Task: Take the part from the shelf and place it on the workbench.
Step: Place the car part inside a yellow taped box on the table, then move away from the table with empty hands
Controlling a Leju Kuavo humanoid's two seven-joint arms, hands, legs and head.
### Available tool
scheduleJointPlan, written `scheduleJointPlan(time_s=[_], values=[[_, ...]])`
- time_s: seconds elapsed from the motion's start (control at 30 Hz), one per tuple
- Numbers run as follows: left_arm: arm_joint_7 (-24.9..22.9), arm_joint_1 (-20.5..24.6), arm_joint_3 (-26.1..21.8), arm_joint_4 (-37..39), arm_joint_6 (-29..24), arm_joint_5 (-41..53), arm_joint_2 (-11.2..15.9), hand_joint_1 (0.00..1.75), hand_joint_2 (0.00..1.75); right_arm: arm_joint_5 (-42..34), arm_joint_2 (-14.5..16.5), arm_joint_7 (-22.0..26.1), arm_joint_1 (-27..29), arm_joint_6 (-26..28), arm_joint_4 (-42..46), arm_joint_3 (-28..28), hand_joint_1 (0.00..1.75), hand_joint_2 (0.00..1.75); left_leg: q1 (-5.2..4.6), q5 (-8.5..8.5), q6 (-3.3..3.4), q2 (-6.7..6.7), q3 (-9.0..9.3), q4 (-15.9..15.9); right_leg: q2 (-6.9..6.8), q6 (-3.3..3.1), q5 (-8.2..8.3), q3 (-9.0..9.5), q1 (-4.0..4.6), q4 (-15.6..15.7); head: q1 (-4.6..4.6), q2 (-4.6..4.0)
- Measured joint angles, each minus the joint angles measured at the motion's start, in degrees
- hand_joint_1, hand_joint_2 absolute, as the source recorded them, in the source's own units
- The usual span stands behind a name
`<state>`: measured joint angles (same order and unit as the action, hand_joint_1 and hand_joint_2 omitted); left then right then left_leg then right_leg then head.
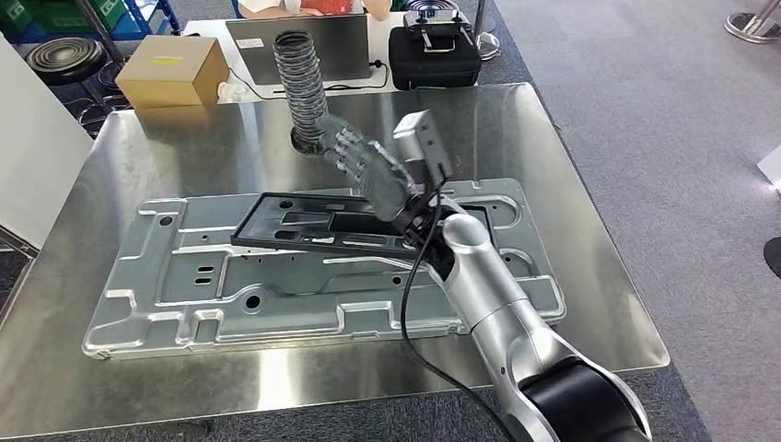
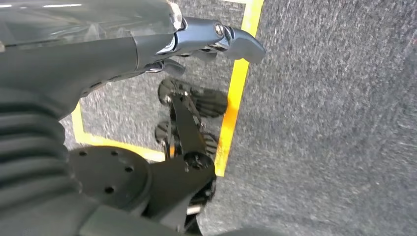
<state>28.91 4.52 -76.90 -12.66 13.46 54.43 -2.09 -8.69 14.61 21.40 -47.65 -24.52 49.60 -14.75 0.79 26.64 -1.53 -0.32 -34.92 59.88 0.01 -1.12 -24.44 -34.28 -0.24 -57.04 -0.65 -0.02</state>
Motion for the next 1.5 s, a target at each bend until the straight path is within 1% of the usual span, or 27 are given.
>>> scheduleJointPlan(time_s=[0.1,0.13,0.17,0.2,0.27,0.33,0.47,0.53,0.6,0.63,0.67,0.7,0.73,0.8,0.87,0.93,1.0,1.07,1.13,1.17,1.2,1.23,1.3,1.33,1.37,1.47,1.5], values=[[0.67,-0.37,-0.94,0.00,0.15,-1.60,-0.01,0.00,0.00,-9.20,-3.25,-0.23,3.59,-0.23,13.65,0.39,0.00,0.00,0.17,5.38,-0.62,0.06,-4.69,10.71,-0.17,-0.34,0.03,0.21,-0.06,0.19,-0.10,0.00],[0.88,-0.56,-1.31,0.00,0.10,-1.96,-0.01,0.00,0.00,-10.66,-4.36,-0.59,4.98,0.00,18.15,0.66,0.00,0.00,0.24,6.20,-0.77,0.07,-5.96,13.54,-0.19,-0.36,-0.02,0.22,-0.05,0.14,-0.10,0.00],[1.02,-0.75,-1.61,0.00,0.04,-2.16,-0.01,0.00,0.00,-11.56,-5.32,-1.03,6.21,0.23,22.21,0.92,0.00,0.00,0.32,5.87,-0.86,0.08,-6.26,14.28,-0.13,-0.33,-0.08,0.24,-0.06,0.07,-0.09,0.00],[1.10,-0.90,-1.87,0.00,-0.02,-2.31,0.00,0.00,0.00,-11.85,-6.13,-1.10,7.22,0.58,25.76,1.13,0.00,0.00,0.41,4.48,-0.89,0.09,-5.42,12.65,0.02,-0.23,-0.17,0.28,-0.11,-0.02,-0.10,0.00],[1.12,-0.91,-2.32,0.00,-0.11,-2.64,0.00,0.00,0.00,-9.40,-7.47,1.44,9.02,2.57,31.95,1.51,0.00,0.00,0.54,0.78,-0.76,0.10,-1.49,4.92,0.31,0.22,-0.46,0.42,-0.17,-0.32,-0.11,0.00],[1.11,-0.79,-2.81,0.00,-0.20,-3.24,-0.08,0.00,0.00,-1.33,-8.94,6.07,11.65,7.78,39.42,2.50,0.00,0.00,0.40,-0.81,-0.19,-0.02,1.28,-0.69,0.33,0.88,-0.71,0.39,-0.01,-0.69,-0.04,0.00],[1.12,-1.26,-3.94,-0.01,-0.28,-4.07,-0.41,0.00,0.00,15.58,-10.94,9.99,18.96,18.50,56.06,5.51,0.00,0.00,0.26,-1.22,1.37,-0.10,1.54,-1.80,0.20,2.10,-0.98,0.23,-0.01,-1.12,0.08,0.00],[1.13,-1.17,-4.22,-0.02,-0.29,-4.20,-0.58,0.00,0.00,20.97,-11.65,11.21,22.81,22.58,61.64,6.63,0.00,0.00,0.35,-1.73,2.20,0.07,1.40,-2.28,0.22,2.59,-3.83,-0.97,-0.15,-4.42,0.23,0.00],[1.06,-1.05,-4.59,-0.02,-0.36,-4.29,-0.64,0.00,0.00,24.50,-12.43,12.16,27.38,26.38,65.81,7.70,0.00,0.00,0.25,-2.11,2.68,0.09,0.92,-2.33,0.20,2.98,-8.27,-3.67,-0.24,-11.70,0.39,0.00],[0.98,-1.05,-4.78,-0.02,-0.41,-4.31,-0.66,0.00,0.00,25.09,-12.87,12.27,29.67,27.94,67.22,8.35,0.00,0.00,0.17,-2.30,2.78,0.10,0.60,-2.30,0.20,3.09,-9.83,-4.83,-0.28,-15.05,0.41,0.00],[0.89,-1.05,-4.93,-0.02,-0.45,-4.30,-0.67,0.00,0.00,24.99,-13.30,12.25,31.85,29.32,68.12,9.13,0.00,0.00,0.08,-2.55,2.83,0.11,0.27,-2.26,0.20,3.11,-10.39,-5.14,-0.31,-16.65,0.41,0.00],[0.81,-1.05,-5.03,-0.02,-0.47,-4.26,-0.68,0.00,0.00,24.45,-13.73,12.29,33.91,30.55,68.65,10.16,0.00,0.00,-0.01,-2.83,2.82,0.10,-0.08,-2.23,0.19,3.02,-9.90,-4.26,-0.33,-15.90,0.41,0.00],[0.76,-1.04,-5.07,-0.02,-0.48,-4.21,-0.71,0.00,0.00,23.69,-14.10,12.44,35.70,31.58,68.97,11.35,0.00,0.00,-0.09,-3.14,2.77,0.08,-0.42,-2.21,0.19,2.80,-8.61,-2.19,-0.33,-12.83,0.43,0.00],[0.69,-0.99,-5.09,-0.02,-0.48,-4.13,-0.81,0.00,0.00,22.21,-14.63,12.89,38.34,32.71,69.41,13.66,0.00,0.00,-0.28,-3.78,2.50,0.04,-0.90,-2.16,0.13,2.14,-5.99,3.21,-0.10,-4.08,0.42,0.00],[0.75,-0.90,-5.10,-0.02,-0.48,-4.09,-0.87,0.00,0.00,21.64,-14.98,12.95,40.07,33.49,69.81,15.40,0.00,0.00,-0.36,-4.34,1.94,0.08,-1.06,-2.18,0.08,1.58,-4.78,5.63,0.30,0.31,0.44,0.00],[0.95,-0.84,-5.10,-0.02,-0.47,-3.96,-0.85,0.00,0.00,21.37,-15.26,12.73,42.31,34.81,69.85,17.25,0.00,0.00,-0.33,-5.00,1.26,0.06,-1.11,-2.46,0.05,1.10,-4.00,5.29,0.47,0.52,0.50,0.00],[1.17,-0.96,-5.10,-0.02,-0.45,-3.69,-0.82,0.00,0.00,20.87,-15.41,13.15,45.25,36.04,69.31,19.43,0.00,0.00,-0.29,-3.82,0.72,0.00,-1.73,-1.62,-0.22,0.45,-2.84,4.65,0.21,0.91,0.46,0.00],[1.29,-1.13,-5.10,-0.02,-0.42,-3.39,-0.82,0.00,0.00,20.22,-15.42,14.08,48.45,36.75,68.43,21.63,0.00,0.00,-0.14,0.99,0.34,0.00,-3.52,3.46,-0.52,-0.06,-1.59,3.45,-0.01,1.17,0.26,0.00],[1.33,-1.20,-5.09,-0.02,-0.39,-3.13,-0.84,0.00,0.00,19.60,-15.42,14.68,51.56,36.95,67.40,23.89,0.00,0.00,-0.03,6.19,-0.03,0.02,-5.26,10.98,-0.65,-0.20,-0.55,1.92,0.05,1.05,0.11,0.00],[1.38,-1.21,-5.08,-0.02,-0.39,-3.03,-0.83,0.00,0.00,19.37,-15.42,14.84,52.99,36.91,66.86,24.97,0.00,0.00,-0.02,7.47,-0.14,0.02,-5.08,13.05,-0.69,-0.16,-0.04,1.14,0.07,0.93,0.14,0.00],[1.47,-1.22,-5.08,-0.02,-0.38,-2.97,-0.81,0.00,0.00,19.20,-15.41,14.93,54.32,36.87,66.37,25.94,0.00,0.00,-0.02,7.74,-0.17,0.02,-3.74,12.94,-0.71,-0.06,0.43,0.38,0.07,0.74,0.10,0.00],[1.59,-1.23,-5.09,-0.02,-0.36,-2.93,-0.79,0.00,0.00,19.10,-15.41,15.03,55.55,36.84,65.94,26.80,0.00,0.00,-0.02,7.05,-0.11,0.02,-1.13,10.31,-0.70,0.07,0.84,-0.34,0.06,0.50,0.10,0.00],[1.82,-1.14,-5.09,-0.04,-0.31,-2.91,-0.74,0.00,0.00,19.01,-15.40,15.24,57.45,36.82,65.38,28.04,0.00,0.00,-0.15,5.18,0.31,0.01,5.36,1.73,-0.66,0.47,1.55,-1.43,0.09,-0.08,0.09,0.01],[1.97,-1.07,-5.09,-0.06,-0.25,-2.90,-0.74,0.00,0.00,19.07,-15.39,15.30,58.11,36.82,65.18,28.50,0.00,0.00,-0.30,4.51,0.64,-0.01,7.44,-1.52,-0.64,0.77,1.89,-1.77,0.10,-0.30,0.16,0.01],[2.10,-1.04,-5.08,-0.08,-0.19,-2.87,-0.74,0.00,0.00,19.28,-15.38,15.23,58.62,36.85,64.99,28.84,0.00,0.00,-0.46,4.19,0.99,-0.03,8.39,-3.22,-0.63,1.11,2.24,-1.94,0.10,-0.41,0.17,0.01],[2.67,-1.21,-5.06,-0.09,0.03,-2.79,-0.78,0.00,0.00,20.86,-15.22,14.57,60.15,37.27,64.24,29.56,0.00,0.00,-0.65,2.94,2.11,0.06,7.88,-3.71,-0.56,2.15,3.24,-2.03,-0.13,-0.18,0.16,0.01],[2.83,-1.25,-5.06,-0.09,0.08,-2.75,-0.79,0.00,0.00,21.53,-15.16,14.34,60.63,37.53,63.87,29.86,0.00,0.00,-0.58,2.26,2.55,0.19,7.46,-3.87,-0.47,2.49,2.43,-2.33,-0.24,-0.65,0.22,0.00]])
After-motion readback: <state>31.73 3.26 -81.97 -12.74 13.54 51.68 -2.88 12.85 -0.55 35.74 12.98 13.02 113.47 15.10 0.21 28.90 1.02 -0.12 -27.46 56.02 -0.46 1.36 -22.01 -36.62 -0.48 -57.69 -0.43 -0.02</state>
